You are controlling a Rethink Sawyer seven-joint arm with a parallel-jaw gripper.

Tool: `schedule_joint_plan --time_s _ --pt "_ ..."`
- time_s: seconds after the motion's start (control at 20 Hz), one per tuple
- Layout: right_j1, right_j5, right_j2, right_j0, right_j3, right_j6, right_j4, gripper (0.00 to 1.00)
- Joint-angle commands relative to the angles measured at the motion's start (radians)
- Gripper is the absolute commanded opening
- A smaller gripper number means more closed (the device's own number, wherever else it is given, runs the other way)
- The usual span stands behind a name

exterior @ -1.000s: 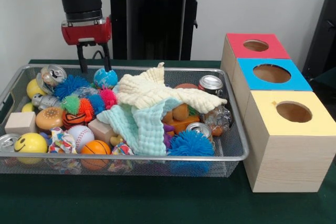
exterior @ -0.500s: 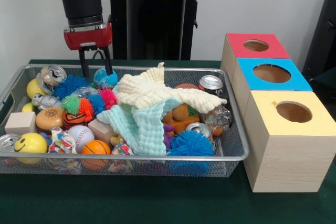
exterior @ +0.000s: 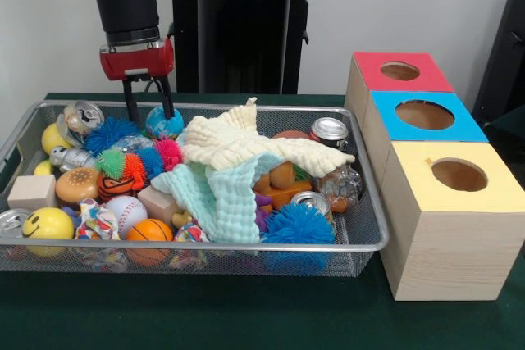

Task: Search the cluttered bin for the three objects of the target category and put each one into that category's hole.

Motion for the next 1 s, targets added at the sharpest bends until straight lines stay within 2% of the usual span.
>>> schedule_joint_plan --time_s 0.05,0.4,0.85,1.0 --pt "0.017 0.000 -0.022 -0.004 -0.058 0.002 -0.063 1.00" --pt "0.025 0.081 0.040 -0.045 -0.097 -0.063 -0.027 1.00" --pt "0.082 0.213 0.127 -0.086 -0.174 -0.166 0.023 1.00" --pt "0.074 0.212 0.119 -0.064 -0.184 -0.144 0.016 1.00"
